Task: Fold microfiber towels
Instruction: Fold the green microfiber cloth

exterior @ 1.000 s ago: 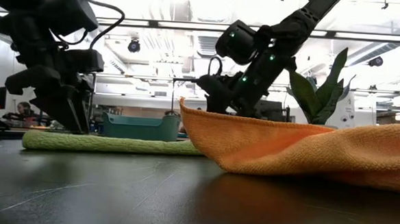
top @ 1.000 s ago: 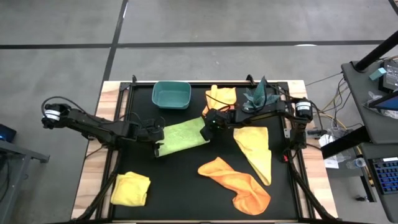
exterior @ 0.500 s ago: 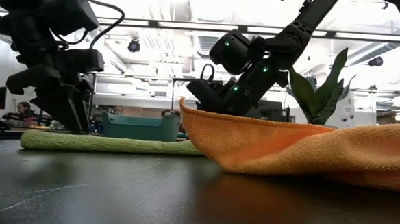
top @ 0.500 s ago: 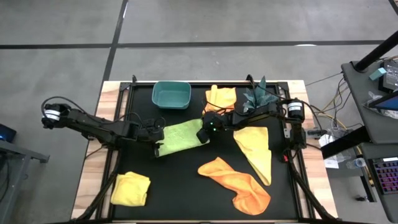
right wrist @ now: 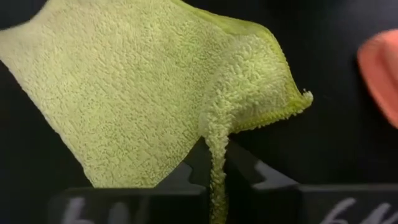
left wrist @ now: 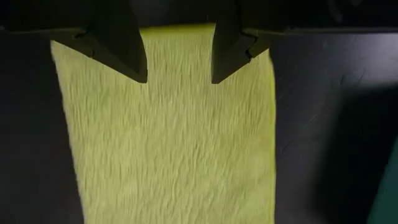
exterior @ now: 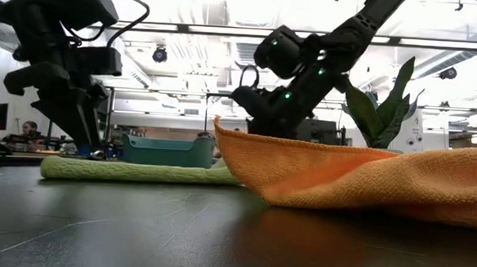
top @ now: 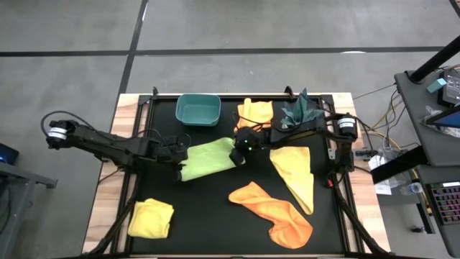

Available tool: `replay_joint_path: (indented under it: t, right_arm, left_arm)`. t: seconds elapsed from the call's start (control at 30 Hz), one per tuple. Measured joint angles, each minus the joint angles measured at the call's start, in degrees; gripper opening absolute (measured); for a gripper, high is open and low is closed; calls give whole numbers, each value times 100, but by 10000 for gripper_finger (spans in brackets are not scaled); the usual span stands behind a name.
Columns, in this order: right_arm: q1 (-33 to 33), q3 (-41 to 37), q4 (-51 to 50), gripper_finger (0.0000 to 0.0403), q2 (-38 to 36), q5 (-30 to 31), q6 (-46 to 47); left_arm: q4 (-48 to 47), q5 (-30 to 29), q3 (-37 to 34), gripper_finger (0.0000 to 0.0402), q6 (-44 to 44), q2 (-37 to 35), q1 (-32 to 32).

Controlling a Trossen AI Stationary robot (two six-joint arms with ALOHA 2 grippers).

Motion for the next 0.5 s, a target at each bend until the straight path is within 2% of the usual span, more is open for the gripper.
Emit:
replay_joint_path:
  t: [0.27,0.5]
  right_arm:
    - [0,0,-920,12,-569,371,-235]
    - [4,171,-1380,12,-840,443,-233]
  left_arm:
    - [208,173,-207,163,-382,184,-4]
    - [1291,170,-533,163,-442,670,-3]
